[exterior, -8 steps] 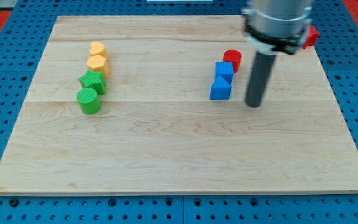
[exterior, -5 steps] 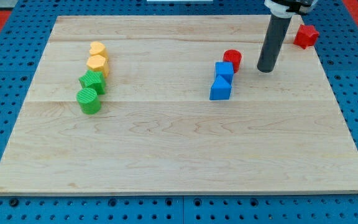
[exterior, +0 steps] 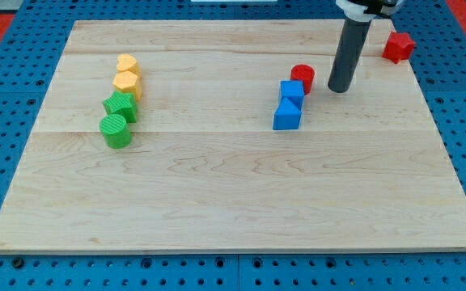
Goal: Slide the red circle to the top of the blue cube
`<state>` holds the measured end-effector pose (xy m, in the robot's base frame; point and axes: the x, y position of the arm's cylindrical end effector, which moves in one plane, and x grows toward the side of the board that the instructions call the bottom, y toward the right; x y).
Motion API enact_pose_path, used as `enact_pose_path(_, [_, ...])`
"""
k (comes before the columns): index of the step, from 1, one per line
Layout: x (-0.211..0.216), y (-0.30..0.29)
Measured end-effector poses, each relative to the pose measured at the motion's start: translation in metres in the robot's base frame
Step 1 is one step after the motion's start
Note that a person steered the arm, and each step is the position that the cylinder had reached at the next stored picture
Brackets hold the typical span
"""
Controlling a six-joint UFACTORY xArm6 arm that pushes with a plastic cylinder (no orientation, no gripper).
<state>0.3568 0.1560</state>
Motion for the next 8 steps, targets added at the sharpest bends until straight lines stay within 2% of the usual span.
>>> enact_pose_path(2, [0.0,-0.022])
enact_pose_path(7, [-0.014,-0.035])
enact_pose_path(8, [-0.007,0.024])
